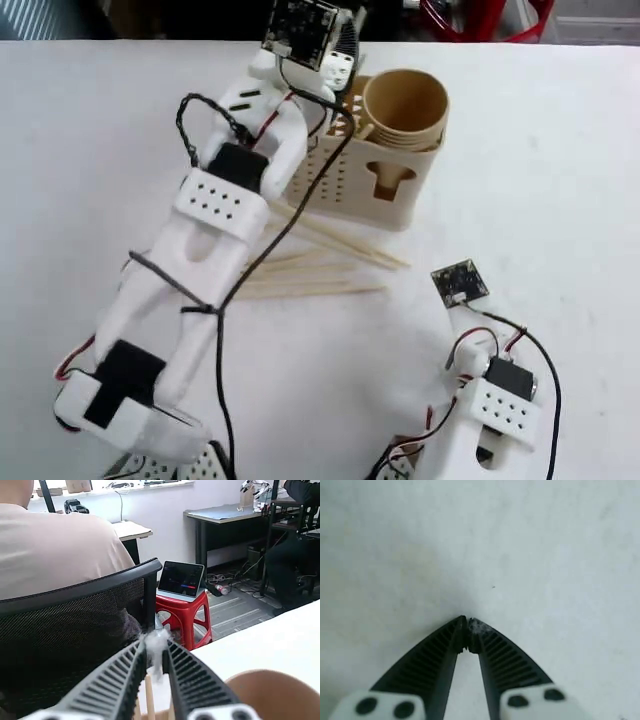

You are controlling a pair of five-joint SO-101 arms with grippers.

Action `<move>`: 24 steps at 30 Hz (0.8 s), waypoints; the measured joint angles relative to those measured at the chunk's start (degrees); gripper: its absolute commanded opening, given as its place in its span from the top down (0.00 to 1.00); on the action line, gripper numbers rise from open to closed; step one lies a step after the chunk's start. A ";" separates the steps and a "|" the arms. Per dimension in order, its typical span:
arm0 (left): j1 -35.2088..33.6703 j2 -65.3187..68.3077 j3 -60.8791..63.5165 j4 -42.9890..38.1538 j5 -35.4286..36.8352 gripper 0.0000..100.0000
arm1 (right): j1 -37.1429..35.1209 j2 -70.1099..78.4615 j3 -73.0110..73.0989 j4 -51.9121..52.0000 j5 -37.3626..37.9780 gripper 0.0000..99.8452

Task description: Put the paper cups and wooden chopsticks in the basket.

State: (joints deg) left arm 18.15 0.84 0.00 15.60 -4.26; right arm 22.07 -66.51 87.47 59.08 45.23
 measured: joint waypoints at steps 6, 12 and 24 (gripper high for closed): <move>-0.62 0.09 -0.26 2.02 0.00 0.92 | 0.00 0.00 0.00 0.00 0.00 0.98; -6.59 -4.13 -0.26 10.55 0.00 0.92 | 0.00 0.00 0.00 0.00 0.00 0.98; -32.35 -3.60 3.87 47.21 0.09 0.92 | -6.51 0.09 -9.67 -3.25 0.00 0.97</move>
State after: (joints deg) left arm -14.20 -2.77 3.87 62.81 -4.18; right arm 15.56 -66.42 77.80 55.82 45.23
